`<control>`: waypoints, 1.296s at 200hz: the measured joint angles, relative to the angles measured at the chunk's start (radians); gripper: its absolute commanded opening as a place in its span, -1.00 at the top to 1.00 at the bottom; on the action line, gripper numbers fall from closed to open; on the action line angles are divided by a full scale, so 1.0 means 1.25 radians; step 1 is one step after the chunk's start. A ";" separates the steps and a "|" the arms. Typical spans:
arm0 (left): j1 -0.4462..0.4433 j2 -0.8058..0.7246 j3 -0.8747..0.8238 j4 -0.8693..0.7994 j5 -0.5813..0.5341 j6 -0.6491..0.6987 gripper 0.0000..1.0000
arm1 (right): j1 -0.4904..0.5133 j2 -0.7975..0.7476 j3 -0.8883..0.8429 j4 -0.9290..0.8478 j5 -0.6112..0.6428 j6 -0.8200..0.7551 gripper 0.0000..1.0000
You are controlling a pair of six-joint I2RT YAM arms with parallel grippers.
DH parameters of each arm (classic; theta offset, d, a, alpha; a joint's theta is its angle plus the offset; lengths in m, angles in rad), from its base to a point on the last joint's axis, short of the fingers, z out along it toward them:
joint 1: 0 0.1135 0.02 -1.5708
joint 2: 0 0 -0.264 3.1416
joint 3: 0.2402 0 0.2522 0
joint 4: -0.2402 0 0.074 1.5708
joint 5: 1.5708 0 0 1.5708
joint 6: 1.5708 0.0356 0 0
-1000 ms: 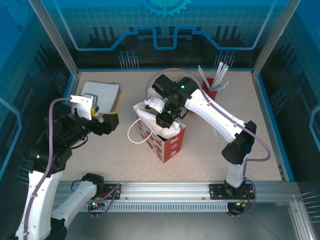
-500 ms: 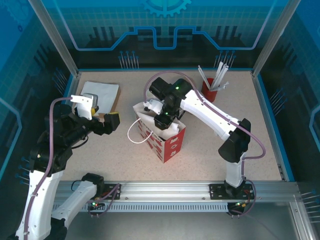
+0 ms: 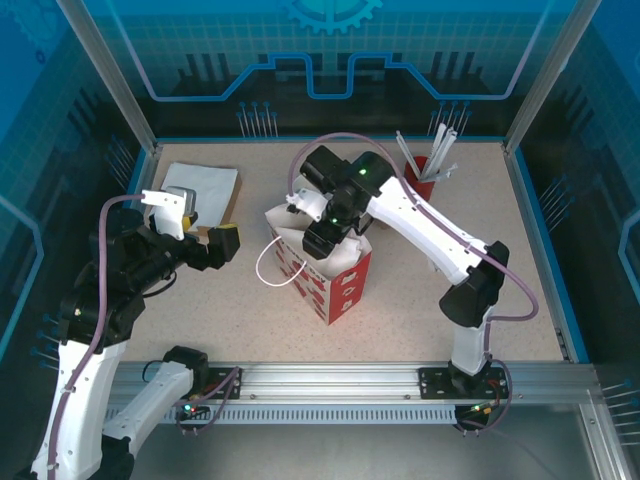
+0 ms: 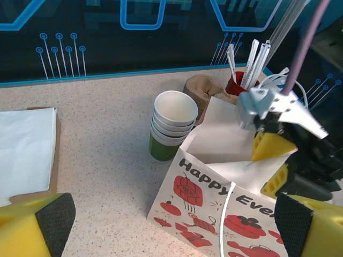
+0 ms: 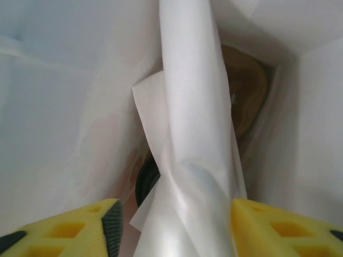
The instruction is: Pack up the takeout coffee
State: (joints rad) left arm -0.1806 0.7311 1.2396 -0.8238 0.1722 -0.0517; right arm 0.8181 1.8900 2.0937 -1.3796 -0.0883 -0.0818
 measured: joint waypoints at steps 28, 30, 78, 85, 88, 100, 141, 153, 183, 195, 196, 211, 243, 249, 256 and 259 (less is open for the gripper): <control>0.000 0.000 0.000 0.007 0.000 -0.003 -0.97 | 0.000 -0.024 0.050 -0.016 0.010 0.004 -0.28; 0.000 0.000 0.000 0.008 -0.001 -0.003 -0.97 | 0.000 -0.026 0.054 -0.017 0.011 0.004 -0.28; 0.000 0.001 -0.038 0.055 -0.072 -0.066 -0.97 | -0.024 -0.133 0.071 -0.004 0.042 0.033 -0.41; 0.000 0.001 -0.051 0.061 -0.094 -0.079 -0.97 | -0.037 -0.168 0.049 0.014 0.047 0.038 -0.44; 0.000 0.001 -0.057 0.062 -0.103 -0.084 -0.98 | -0.043 -0.184 0.039 0.020 0.051 0.040 -0.46; 0.000 0.002 -0.077 0.070 -0.138 -0.103 -0.97 | -0.074 -0.262 -0.025 0.058 0.060 0.048 -0.51; 0.000 0.007 -0.125 0.085 -0.236 -0.157 -0.98 | -0.243 -0.520 -0.284 0.190 0.070 0.091 -0.58; 0.000 0.007 -0.132 0.090 -0.259 -0.170 -0.97 | -0.291 -0.577 -0.360 0.229 0.068 0.104 -0.67; 0.000 0.005 -0.154 0.107 -0.313 -0.195 -0.97 | -0.381 -0.692 -0.536 0.319 0.074 0.138 -0.89; 0.000 0.004 -0.168 0.117 -0.326 -0.205 -0.97 | -0.414 -0.725 -0.594 0.352 0.080 0.146 -1.00; 0.000 0.004 -0.170 0.119 -0.327 -0.206 -0.97 | -0.419 -0.730 -0.601 0.356 0.081 0.152 -1.00; 0.000 0.005 -0.189 0.128 -0.341 -0.212 -0.97 | -0.460 -0.766 -0.664 0.397 0.086 0.162 -1.00; 0.000 0.007 -0.230 0.153 -0.376 -0.227 -0.97 | -0.536 -0.814 -0.773 0.477 0.090 0.177 -1.00; 0.000 0.007 -0.240 0.160 -0.385 -0.229 -0.98 | -0.547 -0.820 -0.793 0.491 0.090 0.178 -1.00; 0.000 0.008 -0.252 0.170 -0.393 -0.230 -0.97 | -0.560 -0.828 -0.820 0.512 0.090 0.179 -1.00; 0.000 0.008 -0.257 0.175 -0.396 -0.231 -0.97 | -0.565 -0.830 -0.831 0.522 0.090 0.180 -1.00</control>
State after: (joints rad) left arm -0.1806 0.7410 0.9180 -0.6056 -0.3229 -0.3401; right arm 0.1120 0.8520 1.0554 -0.7273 0.0242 0.1429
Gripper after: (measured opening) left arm 0.986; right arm 0.999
